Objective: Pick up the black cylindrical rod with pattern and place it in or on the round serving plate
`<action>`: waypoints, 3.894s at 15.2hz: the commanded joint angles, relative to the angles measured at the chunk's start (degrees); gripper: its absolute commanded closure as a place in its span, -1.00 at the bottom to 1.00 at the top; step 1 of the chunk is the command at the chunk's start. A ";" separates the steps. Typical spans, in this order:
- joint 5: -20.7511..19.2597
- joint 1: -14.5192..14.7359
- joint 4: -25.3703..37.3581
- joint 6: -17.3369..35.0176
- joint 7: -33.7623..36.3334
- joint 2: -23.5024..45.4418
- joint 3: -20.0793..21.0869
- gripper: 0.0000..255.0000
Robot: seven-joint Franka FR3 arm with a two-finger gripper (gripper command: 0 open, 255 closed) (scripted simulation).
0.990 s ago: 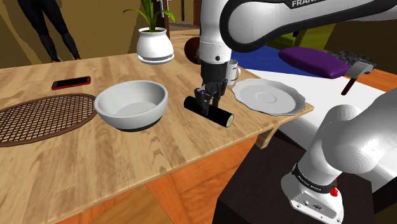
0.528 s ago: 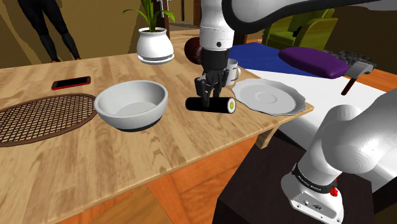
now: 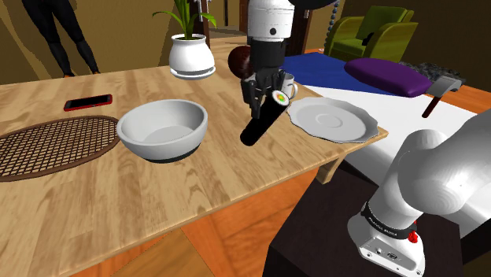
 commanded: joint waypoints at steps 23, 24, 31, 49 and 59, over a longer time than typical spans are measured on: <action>-14.33 -7.84 -9.57 -13.23 -26.06 -21.21 -23.65 1.00; -15.34 -8.26 -9.45 -13.64 -27.39 -21.57 -24.88 1.00; -16.12 -8.68 -14.93 -9.71 -27.72 -23.15 -25.66 1.00; -15.42 -11.53 -28.13 -15.17 -25.77 -37.50 -26.66 -1.00; -15.70 -11.63 -30.50 -13.83 -25.64 -38.53 -26.88 -1.00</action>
